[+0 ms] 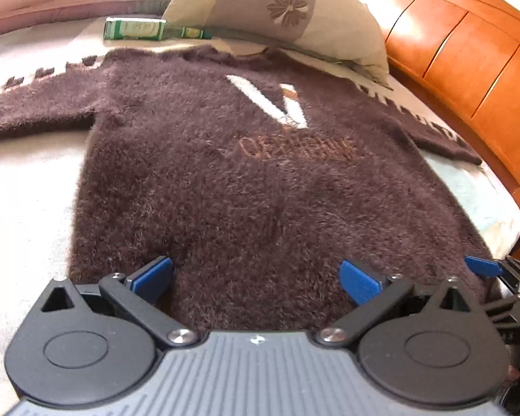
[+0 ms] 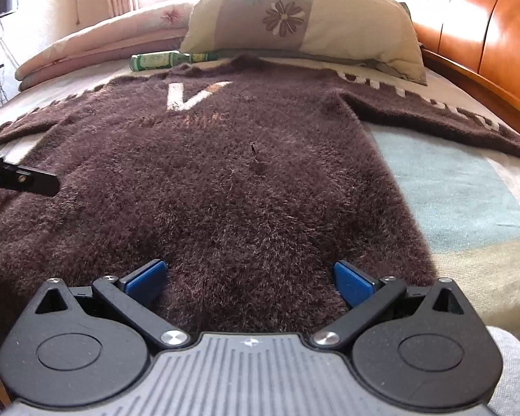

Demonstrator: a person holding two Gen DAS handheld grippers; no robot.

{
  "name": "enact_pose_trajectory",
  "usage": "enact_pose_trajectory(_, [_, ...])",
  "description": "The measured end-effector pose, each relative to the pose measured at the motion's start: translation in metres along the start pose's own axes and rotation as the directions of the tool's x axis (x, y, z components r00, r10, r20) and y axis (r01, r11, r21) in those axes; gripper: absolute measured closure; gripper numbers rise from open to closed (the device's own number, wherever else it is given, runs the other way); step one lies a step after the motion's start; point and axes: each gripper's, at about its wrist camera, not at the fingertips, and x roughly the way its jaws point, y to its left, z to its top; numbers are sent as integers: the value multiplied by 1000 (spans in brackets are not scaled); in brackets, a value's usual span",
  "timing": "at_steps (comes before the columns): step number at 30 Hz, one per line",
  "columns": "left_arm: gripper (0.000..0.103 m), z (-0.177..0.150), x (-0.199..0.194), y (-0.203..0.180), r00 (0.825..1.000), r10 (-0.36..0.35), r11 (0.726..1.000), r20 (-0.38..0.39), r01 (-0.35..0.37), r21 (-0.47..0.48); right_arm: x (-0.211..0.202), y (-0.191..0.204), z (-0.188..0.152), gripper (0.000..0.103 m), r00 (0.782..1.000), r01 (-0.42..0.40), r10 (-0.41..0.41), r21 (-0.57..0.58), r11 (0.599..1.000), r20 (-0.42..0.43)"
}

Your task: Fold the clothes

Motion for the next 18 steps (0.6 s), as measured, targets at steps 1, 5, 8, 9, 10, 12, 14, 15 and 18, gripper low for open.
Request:
enact_pose_trajectory(1, [1, 0, -2, 0, 1000, 8, 1000, 1, -8, -4, 0, 1, 0, 0, 1000, 5, -5, 4, 1000, -2])
enact_pose_trajectory(5, [1, 6, -11, -18, 998, 31, 996, 53, -35, 79, 2, 3, 2, 0, 1000, 26, -25, 20, 999, -12])
enact_pose_trajectory(8, [1, 4, 0, -24, 1000, -11, 993, 18, 9, 117, 3, 4, 4, 0, 999, 39, -38, 26, 999, -21])
enact_pose_trajectory(9, [1, 2, 4, -22, 999, -32, 993, -9, 33, 109, 4, 5, 4, 0, 999, 43, -42, 27, 999, -24])
enact_pose_trajectory(10, [1, 1, 7, -20, 999, -44, 993, -15, 46, 111, 4, 5, 5, 0, 999, 47, -46, 28, 999, -27])
enact_pose_trajectory(12, [1, -2, 7, -15, 997, -73, 991, -19, 74, 114, 4, 5, 6, 0, 998, 47, -46, 21, 999, -46])
enact_pose_trajectory(14, [1, 4, 1, -4, 992, -121, 990, -23, 123, 69, 3, 4, 7, 0, 997, 44, -43, 16, 999, -60])
enact_pose_trajectory(15, [1, 8, -3, 3, 991, -135, 990, -22, 136, 43, 2, 4, 8, 0, 997, 42, -41, 13, 999, -67])
enact_pose_trajectory(18, [1, 31, -19, 24, 995, -91, 996, 30, 90, 25, 3, 5, 14, 0, 994, 46, -45, 7, 999, -104])
